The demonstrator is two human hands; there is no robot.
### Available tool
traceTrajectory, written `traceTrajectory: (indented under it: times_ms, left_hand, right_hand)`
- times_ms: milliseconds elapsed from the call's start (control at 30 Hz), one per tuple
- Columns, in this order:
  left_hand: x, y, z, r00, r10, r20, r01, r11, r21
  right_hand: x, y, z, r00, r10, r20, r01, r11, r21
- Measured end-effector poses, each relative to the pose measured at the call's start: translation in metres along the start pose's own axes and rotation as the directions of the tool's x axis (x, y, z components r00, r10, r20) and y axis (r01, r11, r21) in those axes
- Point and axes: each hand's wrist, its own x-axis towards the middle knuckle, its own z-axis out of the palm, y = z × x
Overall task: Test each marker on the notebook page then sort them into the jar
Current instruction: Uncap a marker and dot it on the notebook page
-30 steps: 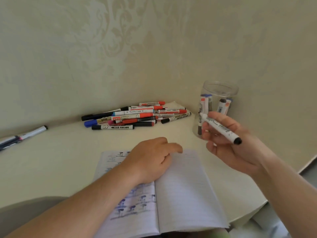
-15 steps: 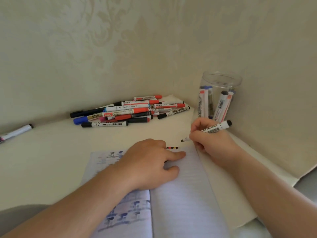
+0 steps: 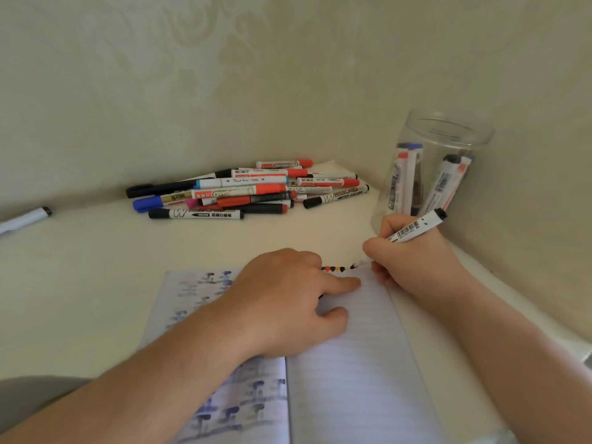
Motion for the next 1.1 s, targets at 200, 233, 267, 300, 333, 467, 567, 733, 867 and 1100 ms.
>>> traceTrajectory:
  times_ms: [200,233,267,300,333,467,567,733,867,1100]
  left_hand:
    - [-0.0003,-0.0008,0.0003,1.000,0.004,-0.003,-0.004,1.000,-0.002]
    - [-0.0005,-0.0010,0.0005,1.000,0.004,-0.003,-0.004,1.000,-0.002]
    - [-0.0009,-0.0010,0.0007,1.000,0.002,-0.003,-0.002,1.000,-0.001]
    - [-0.0013,-0.0010,0.0009,1.000,-0.001,-0.005,0.001,1.000,-0.001]
    - [-0.0016,-0.0009,0.0009,1.000,-0.004,-0.005,0.004,1.000,-0.002]
    - [-0.0008,0.0001,0.0000,1.000,-0.005,-0.003,0.005,1.000,0.002]
    - [-0.0007,0.0000,0.0003,1.000,-0.005,-0.005,0.005,1.000,0.006]
    - [-0.0007,0.0005,0.0000,1.000,-0.009,-0.003,0.009,1.000,0.007]
    - [-0.0009,0.0005,-0.0001,1.000,-0.004,-0.012,0.004,1.000,0.010]
    - [-0.0007,-0.0011,0.0014,1.000,0.004,-0.023,-0.004,1.000,0.005]
  right_hand:
    - [-0.0006,-0.0002,0.0032,0.999,-0.027,-0.026,0.027,0.999,-0.035]
    - [-0.0006,0.0002,0.0035,0.999,-0.030,-0.033,0.029,0.999,-0.034]
    - [-0.0006,0.0003,0.0036,0.999,-0.028,-0.038,0.027,0.999,-0.030]
    - [-0.0007,0.0004,0.0033,0.999,-0.022,-0.039,0.021,1.000,-0.022]
    - [-0.0011,0.0000,0.0025,0.999,-0.012,-0.035,0.012,1.000,-0.010]
    - [-0.0021,-0.0001,0.0017,1.000,0.000,-0.006,-0.001,1.000,-0.016]
    - [-0.0017,-0.0006,0.0032,1.000,-0.016,-0.023,0.015,0.999,-0.034]
    - [-0.0024,-0.0009,0.0015,1.000,0.004,-0.020,-0.003,0.999,0.036]
    - [-0.0036,-0.0017,0.0020,1.000,-0.016,-0.005,0.016,1.000,-0.008]
    - [-0.0024,-0.0005,0.0012,0.999,0.007,-0.033,-0.005,0.999,0.053]
